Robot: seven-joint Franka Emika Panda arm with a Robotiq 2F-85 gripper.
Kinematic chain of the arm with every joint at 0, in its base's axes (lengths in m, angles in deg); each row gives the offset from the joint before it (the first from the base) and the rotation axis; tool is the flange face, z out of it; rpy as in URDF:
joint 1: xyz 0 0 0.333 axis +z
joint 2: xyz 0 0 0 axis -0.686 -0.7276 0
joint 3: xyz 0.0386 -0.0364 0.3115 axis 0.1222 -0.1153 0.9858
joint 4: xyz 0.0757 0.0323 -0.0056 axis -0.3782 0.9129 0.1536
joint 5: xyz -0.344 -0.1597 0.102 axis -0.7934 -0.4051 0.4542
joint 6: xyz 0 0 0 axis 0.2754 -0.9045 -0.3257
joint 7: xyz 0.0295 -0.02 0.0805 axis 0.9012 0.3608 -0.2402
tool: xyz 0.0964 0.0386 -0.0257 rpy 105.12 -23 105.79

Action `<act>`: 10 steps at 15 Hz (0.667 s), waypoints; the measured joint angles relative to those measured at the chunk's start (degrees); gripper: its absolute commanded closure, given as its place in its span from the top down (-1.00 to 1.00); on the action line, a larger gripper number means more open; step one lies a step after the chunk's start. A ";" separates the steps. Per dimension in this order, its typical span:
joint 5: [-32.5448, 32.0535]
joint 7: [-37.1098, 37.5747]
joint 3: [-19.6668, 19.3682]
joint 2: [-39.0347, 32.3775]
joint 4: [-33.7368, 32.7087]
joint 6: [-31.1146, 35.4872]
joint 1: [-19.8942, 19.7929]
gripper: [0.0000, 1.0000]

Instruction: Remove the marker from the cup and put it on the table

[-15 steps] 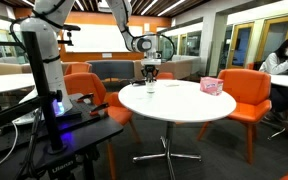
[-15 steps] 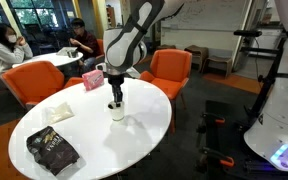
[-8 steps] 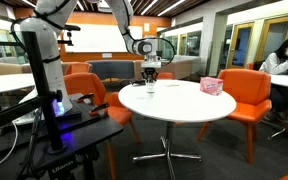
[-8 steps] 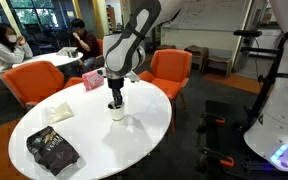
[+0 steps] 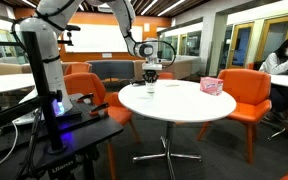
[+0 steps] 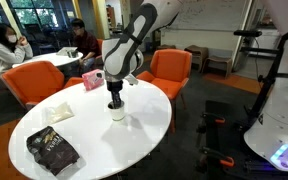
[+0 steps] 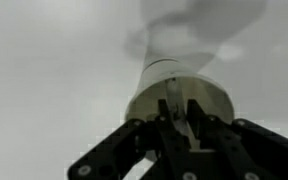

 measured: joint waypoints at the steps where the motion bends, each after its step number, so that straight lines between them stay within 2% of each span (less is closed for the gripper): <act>1: -0.02 -0.01 0.02 -0.42 -0.42 0.00 -0.03 -0.60; 2: -0.03 -0.03 0.04 -0.82 -0.83 0.00 -0.04 -0.69; 3: -0.06 -0.03 0.06 -1.20 -1.28 0.00 -0.04 -0.91; 4: -0.12 -0.03 0.08 -1.55 -1.68 0.00 -0.04 -0.97; 5: -0.20 -0.03 0.09 -1.83 -2.03 0.00 -0.04 -0.91; 10: -0.56 -0.06 0.55 -1.89 -2.82 -0.01 -0.14 -0.91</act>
